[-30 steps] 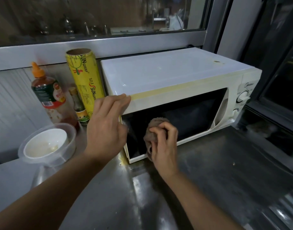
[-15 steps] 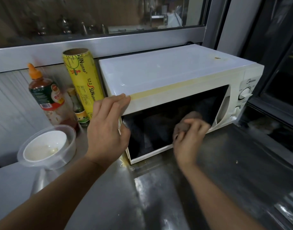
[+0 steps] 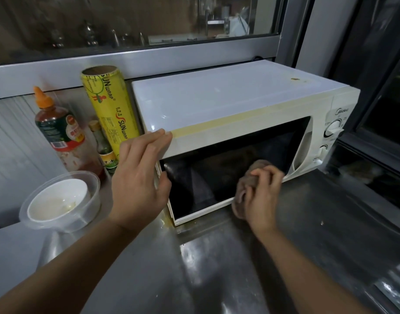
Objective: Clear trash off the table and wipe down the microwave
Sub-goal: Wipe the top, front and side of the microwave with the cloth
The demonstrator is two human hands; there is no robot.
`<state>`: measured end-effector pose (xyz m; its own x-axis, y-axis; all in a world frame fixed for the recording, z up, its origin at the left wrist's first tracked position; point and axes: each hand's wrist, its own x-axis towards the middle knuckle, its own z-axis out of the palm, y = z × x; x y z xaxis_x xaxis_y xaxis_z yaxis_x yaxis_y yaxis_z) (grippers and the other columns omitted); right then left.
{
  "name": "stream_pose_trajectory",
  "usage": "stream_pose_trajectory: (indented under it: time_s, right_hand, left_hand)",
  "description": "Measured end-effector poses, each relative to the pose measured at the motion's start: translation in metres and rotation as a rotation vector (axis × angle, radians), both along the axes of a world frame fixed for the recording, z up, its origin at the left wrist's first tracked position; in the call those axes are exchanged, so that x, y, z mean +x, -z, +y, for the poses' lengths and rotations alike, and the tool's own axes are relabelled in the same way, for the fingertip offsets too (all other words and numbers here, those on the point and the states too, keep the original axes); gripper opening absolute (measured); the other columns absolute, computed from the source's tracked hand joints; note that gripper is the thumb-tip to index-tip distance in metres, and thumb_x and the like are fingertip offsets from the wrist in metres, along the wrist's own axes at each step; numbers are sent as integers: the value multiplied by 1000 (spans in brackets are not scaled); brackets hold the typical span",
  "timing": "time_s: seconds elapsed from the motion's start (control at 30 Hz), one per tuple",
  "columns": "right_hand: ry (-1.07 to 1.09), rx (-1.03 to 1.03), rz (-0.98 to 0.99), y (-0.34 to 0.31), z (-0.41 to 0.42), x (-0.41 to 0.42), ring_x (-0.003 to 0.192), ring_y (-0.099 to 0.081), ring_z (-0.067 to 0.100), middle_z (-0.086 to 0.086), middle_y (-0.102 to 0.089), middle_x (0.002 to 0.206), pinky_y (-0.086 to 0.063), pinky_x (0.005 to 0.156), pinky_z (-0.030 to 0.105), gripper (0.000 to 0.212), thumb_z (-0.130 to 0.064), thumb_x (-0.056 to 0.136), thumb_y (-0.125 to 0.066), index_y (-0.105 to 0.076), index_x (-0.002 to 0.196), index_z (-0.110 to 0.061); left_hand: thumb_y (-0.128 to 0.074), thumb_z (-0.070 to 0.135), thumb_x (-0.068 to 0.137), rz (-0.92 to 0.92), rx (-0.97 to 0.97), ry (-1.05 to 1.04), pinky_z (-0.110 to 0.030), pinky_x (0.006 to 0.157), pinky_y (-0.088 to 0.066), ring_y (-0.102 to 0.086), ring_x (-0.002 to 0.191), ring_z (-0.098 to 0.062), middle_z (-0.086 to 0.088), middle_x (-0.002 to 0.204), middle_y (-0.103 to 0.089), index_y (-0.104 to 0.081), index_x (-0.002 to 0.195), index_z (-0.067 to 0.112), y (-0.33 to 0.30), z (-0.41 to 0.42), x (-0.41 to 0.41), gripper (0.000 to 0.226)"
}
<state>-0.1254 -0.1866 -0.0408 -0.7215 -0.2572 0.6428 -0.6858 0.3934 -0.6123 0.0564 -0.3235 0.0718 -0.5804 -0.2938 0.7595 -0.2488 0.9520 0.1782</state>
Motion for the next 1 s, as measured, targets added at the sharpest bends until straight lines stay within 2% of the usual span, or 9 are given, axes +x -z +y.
stream_pose_trajectory:
  time_s: [0.1, 0.2, 0.4, 0.47, 0.6, 0.8, 0.87, 0.93, 1.0]
  right_hand:
    - [86, -42, -79, -2, 19, -49, 104, -45, 32, 21, -40, 115, -33, 93, 22, 30, 13, 73, -51, -52, 101, 2]
    - [143, -7, -92, 5, 28, -71, 103, -44, 30, 15, -41, 117, -34, 82, 28, 32, 2, 77, -57, -51, 108, -3]
    - [251, -162, -288, 11, -1, -41, 105, -43, 31, 21, -41, 119, -27, 78, 18, 34, 1, 78, -54, -51, 111, 1]
    - [193, -143, -320, 15, -10, -9, 102, -43, 29, 20, -41, 118, -27, 78, 19, 31, 1, 77, -54, -52, 108, 0]
    - [-20, -131, -253, 28, -35, 70, 101, -47, 25, 18, -40, 119, -33, 93, 23, 27, 8, 73, -57, -52, 98, 1]
    - [-152, -147, -304, 35, -54, 116, 95, -48, 20, 2, -40, 110, -48, 81, 36, 22, -4, 75, -59, -53, 94, -14]
    - [-132, -166, -255, 36, -49, 102, 101, -49, 21, 3, -37, 114, -46, 89, 31, 25, 6, 71, -60, -54, 92, -6]
    - [-36, -171, -267, 36, -40, 77, 107, -47, 27, 10, -36, 116, -33, 99, 21, 28, 11, 69, -60, -54, 94, -1]
    - [71, -165, -298, 36, -28, 48, 109, -47, 32, 20, -39, 117, -24, 100, 10, 28, 14, 71, -60, -54, 95, 2]
  left_hand:
    - [-65, 0, 64, 1, -21, 1, -25, 99, -29, -43, 113, -28, -16, 123, -56, -54, 125, 0, 0, -1, -1, 61]
    - [-64, 1, 65, 2, -26, -11, -24, 99, -28, -44, 114, -29, -17, 124, -55, -53, 125, 0, 0, -1, -3, 61]
    - [-64, -3, 64, -5, -25, -21, -29, 99, -30, -42, 114, -30, -19, 123, -55, -52, 125, -2, 1, 2, -4, 63]
    - [-66, -6, 63, -9, -21, -21, -28, 100, -30, -41, 114, -29, -19, 123, -54, -51, 126, -2, 1, 3, -3, 64]
    - [-60, -5, 63, -5, -9, -21, -25, 100, -29, -40, 113, -27, -18, 123, -54, -50, 127, 0, 0, 4, -3, 65]
    - [-58, -4, 58, -26, -7, -27, -14, 102, -21, -42, 112, -29, -16, 123, -55, -52, 124, 0, -1, 2, -2, 67]
    - [-58, -4, 58, -22, -8, -26, -15, 102, -22, -43, 112, -28, -16, 124, -55, -52, 124, 0, -1, 1, -2, 67]
    - [-58, -5, 58, -6, -4, -21, -16, 102, -23, -42, 113, -27, -16, 123, -55, -52, 124, -1, 0, 2, -3, 66]
    - [-58, -6, 59, 13, 11, -19, -16, 102, -23, -41, 114, -27, -16, 124, -55, -53, 123, -2, 2, 4, -4, 64]
